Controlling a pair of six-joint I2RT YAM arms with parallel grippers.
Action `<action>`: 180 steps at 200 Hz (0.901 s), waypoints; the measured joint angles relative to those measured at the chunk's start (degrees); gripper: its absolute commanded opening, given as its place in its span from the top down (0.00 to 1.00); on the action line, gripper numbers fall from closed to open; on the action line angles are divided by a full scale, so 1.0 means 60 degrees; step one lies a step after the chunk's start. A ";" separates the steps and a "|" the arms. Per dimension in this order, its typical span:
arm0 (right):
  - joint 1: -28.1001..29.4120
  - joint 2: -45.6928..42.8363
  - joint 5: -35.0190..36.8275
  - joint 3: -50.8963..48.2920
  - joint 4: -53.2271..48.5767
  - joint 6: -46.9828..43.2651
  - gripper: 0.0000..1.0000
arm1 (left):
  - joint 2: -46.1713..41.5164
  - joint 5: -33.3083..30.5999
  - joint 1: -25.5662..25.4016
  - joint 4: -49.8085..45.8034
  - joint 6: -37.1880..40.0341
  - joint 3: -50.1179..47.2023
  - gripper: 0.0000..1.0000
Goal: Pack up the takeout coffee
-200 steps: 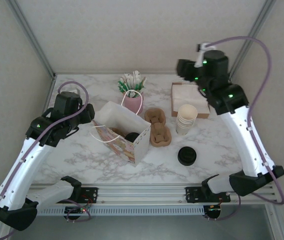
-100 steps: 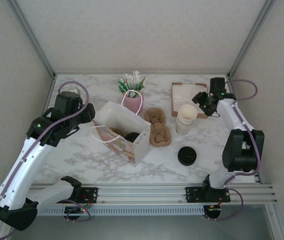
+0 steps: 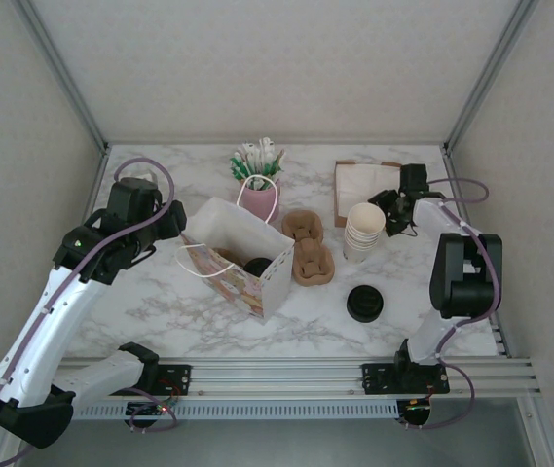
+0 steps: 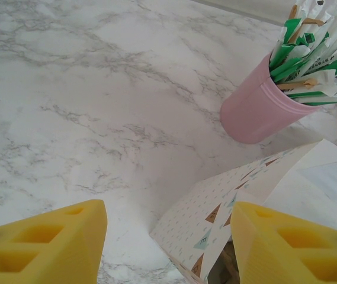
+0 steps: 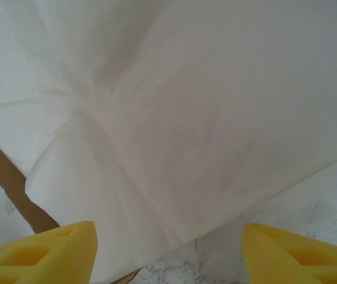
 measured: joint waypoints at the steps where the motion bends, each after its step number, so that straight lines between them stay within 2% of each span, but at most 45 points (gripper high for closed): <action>1: 0.0000 0.0000 0.0000 0.0000 0.0004 0.0011 0.36 | 0.0004 0.0000 0.0000 0.0000 0.0000 0.0000 0.42; 44: 0.0018 0.0022 0.0000 0.0000 0.0444 0.0372 0.49 | 0.0000 0.0000 0.0000 0.0000 -0.0025 0.0000 0.42; 92: 0.0018 0.0098 0.0007 0.0000 0.0827 0.0692 0.49 | 0.0000 -0.0004 0.0007 0.0000 -0.0025 0.0000 0.42; 138: 0.0109 0.0535 0.0051 0.0000 0.0925 0.0889 0.54 | 0.0000 -0.0004 0.0044 -0.0004 -0.0025 0.0000 0.42; 155: 0.0131 0.0605 0.0182 0.0000 0.0933 0.1005 0.63 | 0.0000 0.0000 0.0044 -0.0004 -0.0022 0.0000 0.42; 180: 0.0160 0.0637 0.0251 0.0007 0.0929 0.1027 0.90 | 0.0004 0.0000 0.0044 -0.0004 -0.0025 0.0000 0.42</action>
